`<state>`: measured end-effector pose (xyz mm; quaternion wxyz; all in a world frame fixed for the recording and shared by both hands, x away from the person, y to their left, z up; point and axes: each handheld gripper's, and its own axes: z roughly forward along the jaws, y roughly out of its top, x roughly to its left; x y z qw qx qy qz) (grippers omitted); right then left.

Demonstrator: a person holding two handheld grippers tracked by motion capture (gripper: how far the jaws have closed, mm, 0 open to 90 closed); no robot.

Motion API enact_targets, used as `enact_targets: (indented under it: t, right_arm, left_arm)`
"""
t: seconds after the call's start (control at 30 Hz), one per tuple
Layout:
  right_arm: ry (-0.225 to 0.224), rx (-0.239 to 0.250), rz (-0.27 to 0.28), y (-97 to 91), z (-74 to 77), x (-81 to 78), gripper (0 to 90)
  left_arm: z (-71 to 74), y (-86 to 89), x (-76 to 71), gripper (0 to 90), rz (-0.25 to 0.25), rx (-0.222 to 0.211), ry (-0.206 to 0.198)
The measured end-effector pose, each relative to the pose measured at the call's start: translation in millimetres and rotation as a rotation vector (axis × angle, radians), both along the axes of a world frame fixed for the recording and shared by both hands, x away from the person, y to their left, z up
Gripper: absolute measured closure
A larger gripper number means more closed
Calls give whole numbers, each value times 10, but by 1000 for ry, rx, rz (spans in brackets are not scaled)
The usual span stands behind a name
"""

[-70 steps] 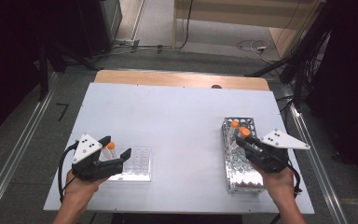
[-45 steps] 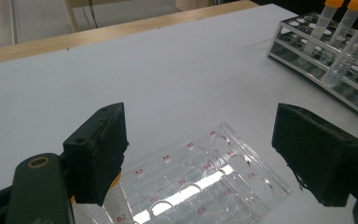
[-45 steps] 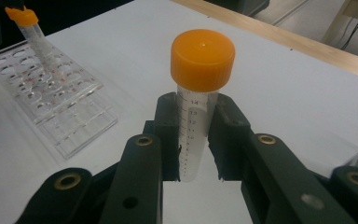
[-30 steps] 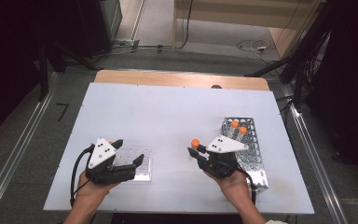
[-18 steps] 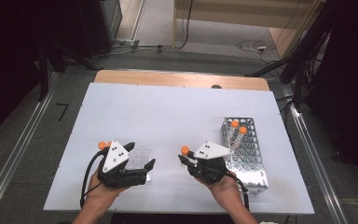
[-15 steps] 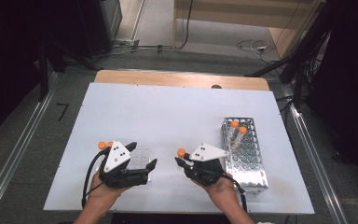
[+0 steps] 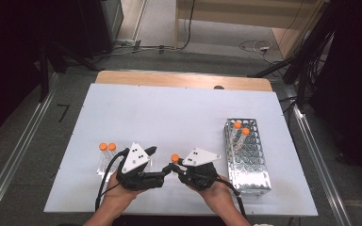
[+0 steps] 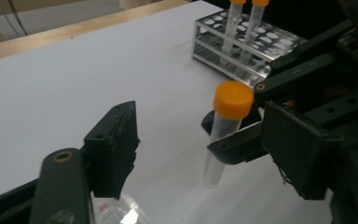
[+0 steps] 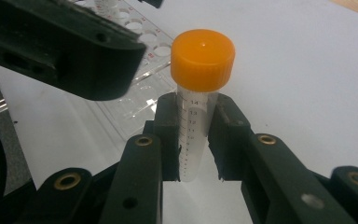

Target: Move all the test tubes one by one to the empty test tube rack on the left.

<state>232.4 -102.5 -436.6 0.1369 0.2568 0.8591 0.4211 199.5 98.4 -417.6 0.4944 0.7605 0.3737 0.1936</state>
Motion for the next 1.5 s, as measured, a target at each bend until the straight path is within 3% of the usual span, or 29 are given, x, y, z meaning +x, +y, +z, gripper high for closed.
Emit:
enact_targets:
  t: [0.2,0.73,1.0,1.2,1.37,1.5]
  right_arm:
    - [6,8,13,44,-12,-26,719]
    - [12,10,34,115,-18,-50,719]
    - [10,15,37,101,-8,-52,708]
    - [42,46,44,66,25,-36,425]
    - [58,48,41,33,31,-39,296]
    - [58,43,28,5,26,-38,251]
  left_arm:
    - [-5,-83,-2,409,-41,11,-4]
    - [-34,-94,2,690,-55,19,3]
    - [-12,-94,-4,702,-56,18,3]
    - [47,-55,0,703,-50,-3,-8]
    - [111,38,26,703,-25,-22,9]
    - [189,125,16,702,-9,-30,-1]
